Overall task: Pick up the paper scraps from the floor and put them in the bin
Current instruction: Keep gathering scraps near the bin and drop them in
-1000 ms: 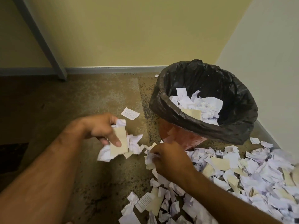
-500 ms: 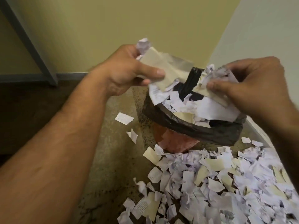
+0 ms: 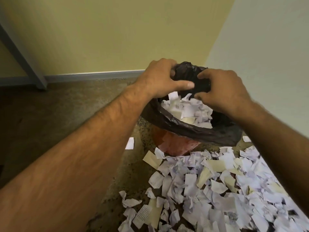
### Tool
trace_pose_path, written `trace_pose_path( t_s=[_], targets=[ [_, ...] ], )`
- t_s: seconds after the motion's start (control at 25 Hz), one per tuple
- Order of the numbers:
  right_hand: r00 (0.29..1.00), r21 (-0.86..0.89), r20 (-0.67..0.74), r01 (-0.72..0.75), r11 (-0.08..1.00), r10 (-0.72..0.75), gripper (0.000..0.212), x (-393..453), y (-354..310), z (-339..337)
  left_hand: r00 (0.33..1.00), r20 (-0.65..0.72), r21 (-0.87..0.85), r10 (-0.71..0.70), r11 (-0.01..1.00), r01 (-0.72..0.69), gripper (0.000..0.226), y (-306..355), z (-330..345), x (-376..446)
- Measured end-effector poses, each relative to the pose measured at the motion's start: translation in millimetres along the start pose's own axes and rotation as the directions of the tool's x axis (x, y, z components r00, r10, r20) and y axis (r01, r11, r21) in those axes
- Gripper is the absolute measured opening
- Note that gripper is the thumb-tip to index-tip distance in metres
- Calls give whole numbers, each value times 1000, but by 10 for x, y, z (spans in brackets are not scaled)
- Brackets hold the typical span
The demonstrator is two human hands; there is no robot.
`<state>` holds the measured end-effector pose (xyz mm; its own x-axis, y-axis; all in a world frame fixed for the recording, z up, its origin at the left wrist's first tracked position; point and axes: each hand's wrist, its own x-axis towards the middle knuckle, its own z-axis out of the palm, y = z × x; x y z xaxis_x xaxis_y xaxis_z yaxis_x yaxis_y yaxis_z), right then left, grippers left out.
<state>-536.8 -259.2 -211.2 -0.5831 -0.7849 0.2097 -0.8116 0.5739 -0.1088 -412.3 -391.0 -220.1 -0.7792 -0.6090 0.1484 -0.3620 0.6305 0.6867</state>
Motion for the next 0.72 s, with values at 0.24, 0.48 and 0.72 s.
trace_pose_path(
  t_s=[0.24,0.48,0.72],
  targets=[
    [750,154,-447,601,784,-487,8,-862,-716,440,822,-564,-60,-81,997,57,19,-936,-59,-94],
    [839,102,506,173,980,-201,49,-1193,-843,1825,908,161,341,-386,885,316,64,-2158,658,-664],
    [805,4,591,-64,998,50,58,-1339,-763,2581,862,302,470,-407,851,236,77,-2505,1119,-934]
  ],
)
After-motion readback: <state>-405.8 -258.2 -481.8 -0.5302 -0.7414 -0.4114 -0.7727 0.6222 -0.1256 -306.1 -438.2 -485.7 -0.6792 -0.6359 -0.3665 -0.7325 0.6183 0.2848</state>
